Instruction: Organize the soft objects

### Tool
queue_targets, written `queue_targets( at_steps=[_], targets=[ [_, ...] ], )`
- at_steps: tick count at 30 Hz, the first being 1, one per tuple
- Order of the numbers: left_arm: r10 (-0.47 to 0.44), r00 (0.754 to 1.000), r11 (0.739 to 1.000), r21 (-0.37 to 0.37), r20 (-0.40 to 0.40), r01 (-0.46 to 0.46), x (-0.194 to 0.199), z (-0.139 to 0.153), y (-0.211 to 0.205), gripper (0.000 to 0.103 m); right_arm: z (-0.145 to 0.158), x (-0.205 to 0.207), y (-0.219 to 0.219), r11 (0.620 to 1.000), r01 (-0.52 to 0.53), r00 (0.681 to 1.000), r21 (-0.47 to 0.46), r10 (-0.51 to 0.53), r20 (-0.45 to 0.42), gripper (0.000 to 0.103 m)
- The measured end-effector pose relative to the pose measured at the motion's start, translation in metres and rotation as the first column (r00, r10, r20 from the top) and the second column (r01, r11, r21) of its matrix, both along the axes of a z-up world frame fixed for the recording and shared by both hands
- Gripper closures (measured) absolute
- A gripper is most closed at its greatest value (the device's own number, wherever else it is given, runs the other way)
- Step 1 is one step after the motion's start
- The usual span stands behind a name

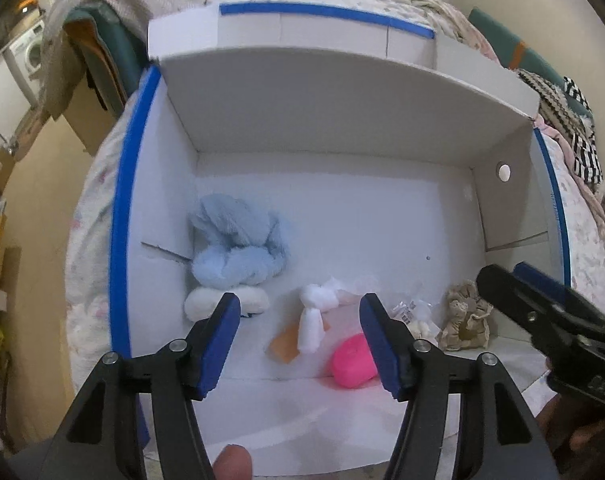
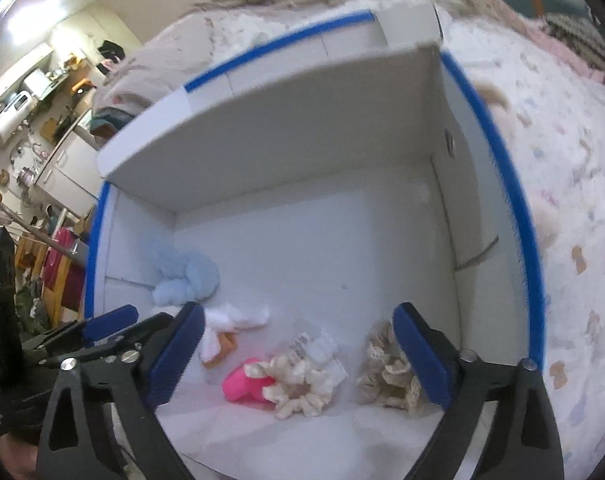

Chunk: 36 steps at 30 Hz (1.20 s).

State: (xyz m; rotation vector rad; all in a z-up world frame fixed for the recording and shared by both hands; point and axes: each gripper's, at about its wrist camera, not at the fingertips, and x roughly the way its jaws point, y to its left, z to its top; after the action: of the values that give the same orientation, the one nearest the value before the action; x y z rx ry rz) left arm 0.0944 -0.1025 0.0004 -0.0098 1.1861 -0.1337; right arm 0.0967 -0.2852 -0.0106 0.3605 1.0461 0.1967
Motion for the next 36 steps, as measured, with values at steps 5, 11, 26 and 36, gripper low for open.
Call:
queue_targets(
  at_steps=[5,11,26,36],
  targets=[
    [0.027,0.997,0.999,0.036,0.079,-0.03,-0.009,0.015,0.003,0.044,0.017,-0.007,-0.008,0.999,0.04,0.995,0.001,-0.04,0.088,0.0],
    [0.03,0.99,1.0,0.0,0.136,-0.03,-0.024,0.039,0.016,0.033,0.024,-0.015,-0.034,0.985,0.128,0.988,0.114,-0.137,0.076,0.0],
    [0.047,0.987,0.998,-0.045,0.154,-0.041,-0.097,0.046,0.067,0.011,0.029,-0.089,-0.013,0.993,0.11,0.991,-0.043,-0.107,0.074,0.0],
    [0.047,0.954,0.999,-0.013,0.294,-0.046,-0.147,0.062,0.079,0.011,0.04,-0.146,0.019,0.989,0.083,0.989,-0.122,-0.067,0.132,0.0]
  ],
)
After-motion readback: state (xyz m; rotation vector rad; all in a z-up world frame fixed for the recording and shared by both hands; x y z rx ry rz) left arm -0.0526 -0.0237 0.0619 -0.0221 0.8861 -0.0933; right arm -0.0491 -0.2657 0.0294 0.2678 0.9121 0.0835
